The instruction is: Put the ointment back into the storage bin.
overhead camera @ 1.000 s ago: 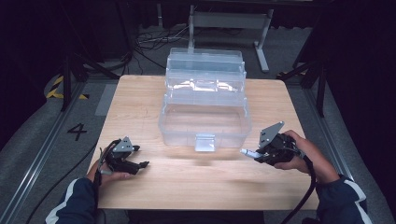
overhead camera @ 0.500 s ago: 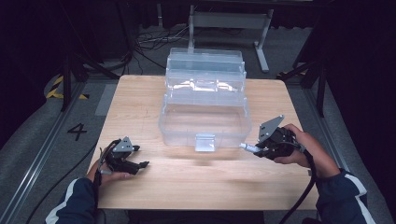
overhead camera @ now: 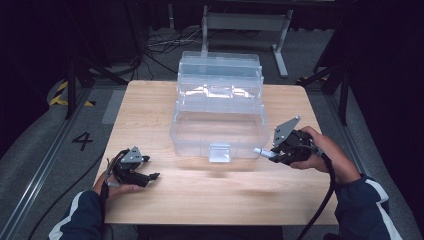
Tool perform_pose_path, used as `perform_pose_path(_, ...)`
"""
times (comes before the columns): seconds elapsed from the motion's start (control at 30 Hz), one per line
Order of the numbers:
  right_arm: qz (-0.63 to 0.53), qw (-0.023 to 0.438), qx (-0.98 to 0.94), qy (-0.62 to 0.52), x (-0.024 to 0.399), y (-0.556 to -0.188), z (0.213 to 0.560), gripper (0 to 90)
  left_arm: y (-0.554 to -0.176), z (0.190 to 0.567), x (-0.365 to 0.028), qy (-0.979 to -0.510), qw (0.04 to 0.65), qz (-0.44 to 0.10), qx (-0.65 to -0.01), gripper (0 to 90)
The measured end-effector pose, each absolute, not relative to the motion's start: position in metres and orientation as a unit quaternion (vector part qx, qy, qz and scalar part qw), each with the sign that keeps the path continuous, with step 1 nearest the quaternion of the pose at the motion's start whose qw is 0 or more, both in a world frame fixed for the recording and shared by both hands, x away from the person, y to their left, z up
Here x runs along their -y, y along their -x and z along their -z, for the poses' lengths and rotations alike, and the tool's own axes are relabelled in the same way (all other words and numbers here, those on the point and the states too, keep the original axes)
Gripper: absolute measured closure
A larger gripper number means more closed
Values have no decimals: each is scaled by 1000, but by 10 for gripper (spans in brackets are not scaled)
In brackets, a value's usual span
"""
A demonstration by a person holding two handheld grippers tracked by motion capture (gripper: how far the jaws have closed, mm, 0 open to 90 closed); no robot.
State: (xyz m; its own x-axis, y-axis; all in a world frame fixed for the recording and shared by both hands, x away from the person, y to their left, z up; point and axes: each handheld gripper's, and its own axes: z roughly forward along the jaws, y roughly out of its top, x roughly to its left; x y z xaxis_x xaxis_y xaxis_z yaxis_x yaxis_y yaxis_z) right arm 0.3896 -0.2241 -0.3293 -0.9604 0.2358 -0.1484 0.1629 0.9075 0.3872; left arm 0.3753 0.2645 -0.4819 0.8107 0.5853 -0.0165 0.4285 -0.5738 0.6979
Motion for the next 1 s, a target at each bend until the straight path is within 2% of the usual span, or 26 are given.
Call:
perform_pose_path(0.4,-188,103,-972,-98,216,-400,319,715,-375,482,-264,-880,361,-109,-288,228)
perform_pose_path(1.0,-176,106,-974,-97,195,-435,297,715,-376,482,-265,-881,360,-111,-286,227)
